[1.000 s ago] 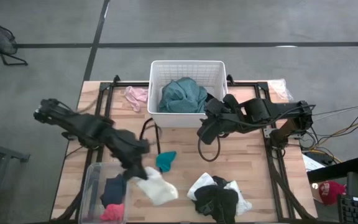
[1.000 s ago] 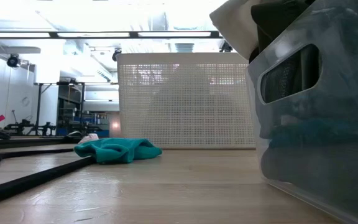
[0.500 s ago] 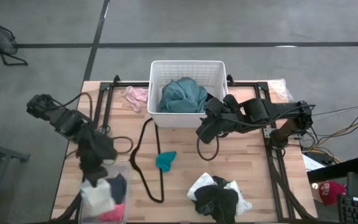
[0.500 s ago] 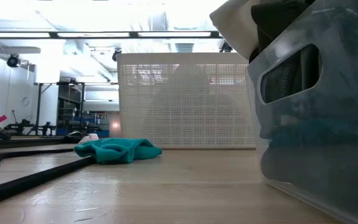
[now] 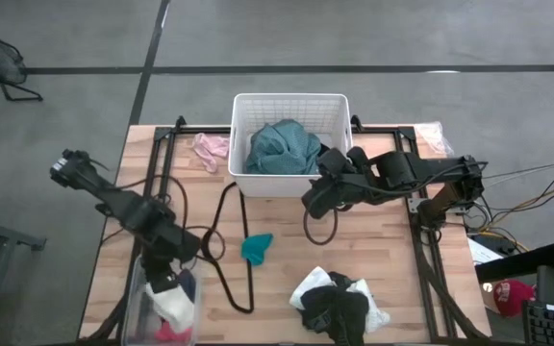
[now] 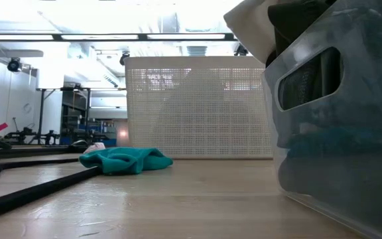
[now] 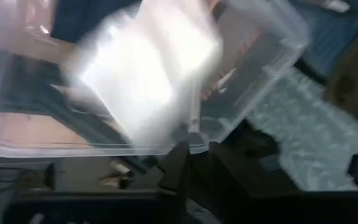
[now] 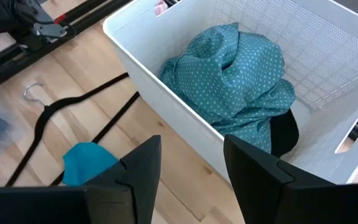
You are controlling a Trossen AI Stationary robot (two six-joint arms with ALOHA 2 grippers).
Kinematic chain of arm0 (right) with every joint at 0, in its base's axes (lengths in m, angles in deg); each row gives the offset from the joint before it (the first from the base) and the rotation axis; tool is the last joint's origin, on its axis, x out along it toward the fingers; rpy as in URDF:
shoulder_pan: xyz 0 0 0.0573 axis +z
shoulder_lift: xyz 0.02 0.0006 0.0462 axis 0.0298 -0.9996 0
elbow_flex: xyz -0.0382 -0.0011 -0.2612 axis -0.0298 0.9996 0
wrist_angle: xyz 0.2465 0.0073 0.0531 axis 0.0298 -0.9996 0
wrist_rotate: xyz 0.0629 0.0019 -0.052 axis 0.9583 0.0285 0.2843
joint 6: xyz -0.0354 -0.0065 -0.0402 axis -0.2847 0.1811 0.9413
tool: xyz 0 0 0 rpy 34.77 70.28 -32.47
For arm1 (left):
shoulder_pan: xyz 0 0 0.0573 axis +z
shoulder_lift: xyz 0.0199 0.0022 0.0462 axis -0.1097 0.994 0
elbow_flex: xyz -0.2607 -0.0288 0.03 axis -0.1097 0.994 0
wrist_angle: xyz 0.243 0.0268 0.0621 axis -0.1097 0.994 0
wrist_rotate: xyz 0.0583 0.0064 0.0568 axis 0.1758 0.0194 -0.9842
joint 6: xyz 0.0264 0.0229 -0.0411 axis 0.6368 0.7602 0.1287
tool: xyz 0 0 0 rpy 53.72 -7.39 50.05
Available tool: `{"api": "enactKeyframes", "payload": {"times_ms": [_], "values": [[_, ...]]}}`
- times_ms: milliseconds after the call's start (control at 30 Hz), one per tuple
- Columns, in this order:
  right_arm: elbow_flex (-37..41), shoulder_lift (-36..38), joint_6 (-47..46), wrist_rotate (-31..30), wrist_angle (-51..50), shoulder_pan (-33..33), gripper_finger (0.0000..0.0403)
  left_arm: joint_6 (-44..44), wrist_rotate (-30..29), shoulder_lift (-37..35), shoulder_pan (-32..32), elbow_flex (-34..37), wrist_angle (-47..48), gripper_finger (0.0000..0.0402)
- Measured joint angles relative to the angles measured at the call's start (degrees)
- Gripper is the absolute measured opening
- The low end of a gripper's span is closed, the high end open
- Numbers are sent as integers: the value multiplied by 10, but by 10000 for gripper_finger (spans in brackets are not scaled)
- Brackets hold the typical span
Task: Pick & Place Cloths
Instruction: Put the blue sock into the left transparent bin
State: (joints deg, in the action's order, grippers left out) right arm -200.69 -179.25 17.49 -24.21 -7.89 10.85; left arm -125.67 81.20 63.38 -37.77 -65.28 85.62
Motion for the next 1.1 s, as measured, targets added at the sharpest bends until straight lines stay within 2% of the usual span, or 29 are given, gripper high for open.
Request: {"api": "enactKeyframes", "payload": {"times_ms": [267, 433, 600, 700, 867, 933, 1000, 1100], "values": [[0, 0, -38, 1, 0, 0, 182, 83, -16, -3, -1, 27, -4, 153], [0, 0, -60, 5, 5, 5, 196, 117, -82, -5, 5, 6, -21, 191], [0, 0, -69, 11, 7, 11, 206, 128, -143, -5, 24, -39, -25, 209], [0, 0, -69, 11, 7, 11, 209, 123, -234, -6, 36, -64, -46, 211], [0, 0, -63, 8, 9, 11, 214, 118, -501, 1, 61, -62, -161, 211], [0, 0, -61, 7, 9, 11, 216, 128, -573, 13, 69, -55, -207, 211], [0, 0, -51, 7, 9, 11, 217, 149, -596, 27, 79, -43, -256, 211], [0, 0, -35, 14, 6, 12, 214, 166, -590, 57, 93, -21, -309, 211]]}}
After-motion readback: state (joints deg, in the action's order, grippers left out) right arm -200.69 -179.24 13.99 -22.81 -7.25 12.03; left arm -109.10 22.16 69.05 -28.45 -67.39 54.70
